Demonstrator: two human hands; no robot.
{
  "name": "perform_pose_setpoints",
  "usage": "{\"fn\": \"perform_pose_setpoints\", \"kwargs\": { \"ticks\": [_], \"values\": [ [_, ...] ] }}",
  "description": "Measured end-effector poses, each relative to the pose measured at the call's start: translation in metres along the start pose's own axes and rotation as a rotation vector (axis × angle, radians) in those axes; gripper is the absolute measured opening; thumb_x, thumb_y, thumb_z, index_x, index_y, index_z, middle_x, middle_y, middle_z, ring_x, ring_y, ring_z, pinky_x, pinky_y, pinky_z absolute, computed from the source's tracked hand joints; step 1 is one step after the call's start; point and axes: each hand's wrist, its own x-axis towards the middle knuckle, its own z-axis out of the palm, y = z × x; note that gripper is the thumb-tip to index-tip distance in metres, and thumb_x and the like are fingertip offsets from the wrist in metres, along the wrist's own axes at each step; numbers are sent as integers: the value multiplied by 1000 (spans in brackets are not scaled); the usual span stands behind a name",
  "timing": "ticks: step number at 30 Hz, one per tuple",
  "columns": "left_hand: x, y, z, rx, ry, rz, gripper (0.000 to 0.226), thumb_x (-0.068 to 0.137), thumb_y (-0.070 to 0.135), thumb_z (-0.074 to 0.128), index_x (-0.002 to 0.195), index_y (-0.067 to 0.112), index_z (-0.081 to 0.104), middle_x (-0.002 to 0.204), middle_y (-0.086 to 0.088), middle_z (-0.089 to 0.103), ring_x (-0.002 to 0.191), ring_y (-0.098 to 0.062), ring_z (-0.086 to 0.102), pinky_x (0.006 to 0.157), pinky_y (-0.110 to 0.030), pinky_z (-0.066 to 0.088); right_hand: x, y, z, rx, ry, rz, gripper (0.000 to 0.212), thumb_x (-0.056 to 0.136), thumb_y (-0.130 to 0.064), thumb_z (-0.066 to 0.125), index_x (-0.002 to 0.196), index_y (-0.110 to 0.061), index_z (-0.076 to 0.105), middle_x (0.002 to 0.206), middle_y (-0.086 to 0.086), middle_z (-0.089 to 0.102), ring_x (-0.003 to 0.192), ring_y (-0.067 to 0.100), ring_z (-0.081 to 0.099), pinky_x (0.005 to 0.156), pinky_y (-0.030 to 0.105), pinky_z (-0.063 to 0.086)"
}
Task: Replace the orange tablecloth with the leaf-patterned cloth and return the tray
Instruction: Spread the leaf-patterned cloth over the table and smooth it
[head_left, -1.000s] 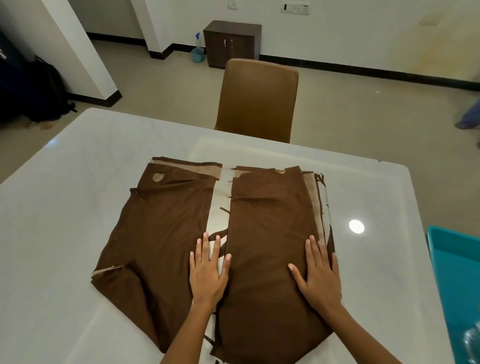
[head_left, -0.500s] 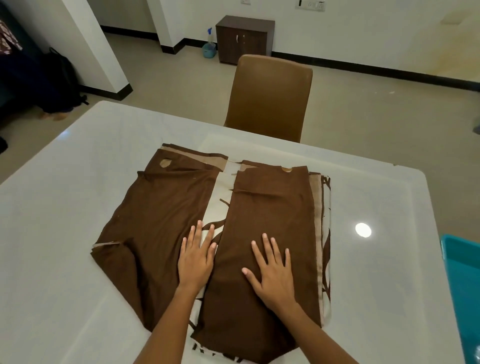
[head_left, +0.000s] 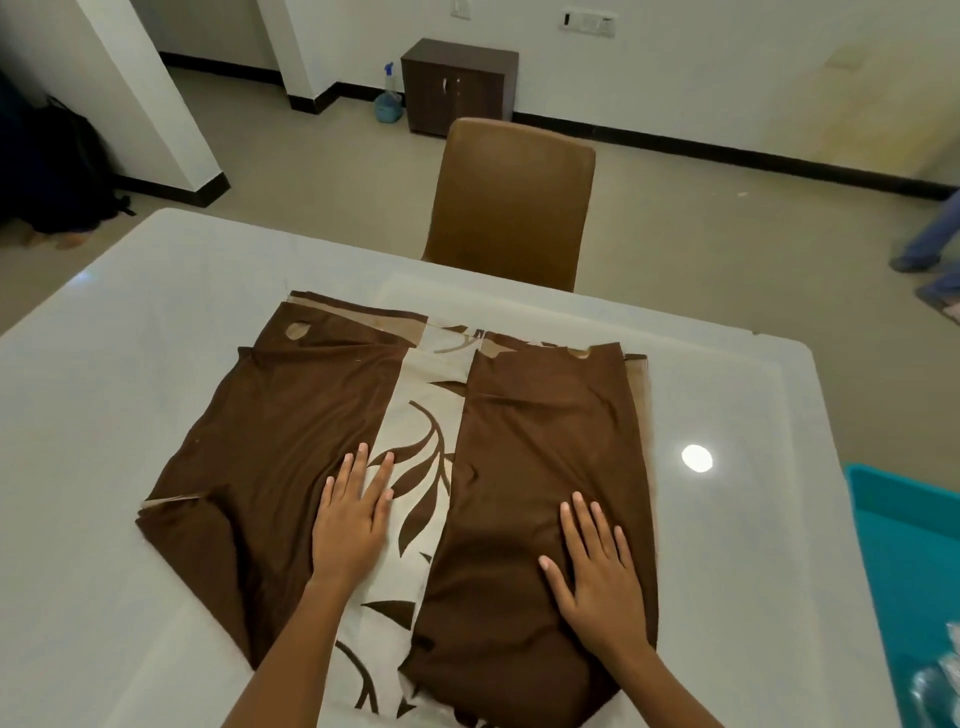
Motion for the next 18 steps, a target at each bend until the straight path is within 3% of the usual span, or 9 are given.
{"fn": "perform_pose_setpoints", "kwargs": {
  "ticks": [6,10,13,16,18],
  "values": [
    [-4,34,-9,-9,-5,-68,60,98,46,8,144,19,36,152,-12,28,141,-29,24,110,-48,27,-13,9,-11,-21,2,77,69,94,-62,19,146,-19,28,152,-2,23,138,23,32,114,37,6],
    [-18,75,4,-125,-58,-26,58,98,49,7,147,27,30,155,-5,23,142,-26,21,111,-43,20,4,-21,-2,-47,9,-17,70,91,-66,25,149,-27,19,156,0,17,143,23,16,115,45,0],
    [-1,55,6,-103,-53,-56,55,97,47,13,147,31,30,154,-4,25,142,-25,23,110,-43,25,28,-44,8,-65,-20,-116,69,92,-65,25,149,-28,19,157,1,15,144,23,15,112,49,6],
    [25,19,-1,-55,-17,-75,55,95,45,18,147,32,28,155,-4,24,143,-23,21,111,-44,23,56,-73,13,-46,3,-159,56,95,-56,26,145,-29,32,154,0,26,142,23,22,113,47,10],
    [39,-4,-6,-37,7,-80,55,95,45,16,148,32,26,156,-4,21,144,-22,17,112,-44,20,74,-94,16,-17,37,-219,47,96,-46,30,134,-29,50,145,-2,43,136,24,37,112,47,22]
  ]
}}
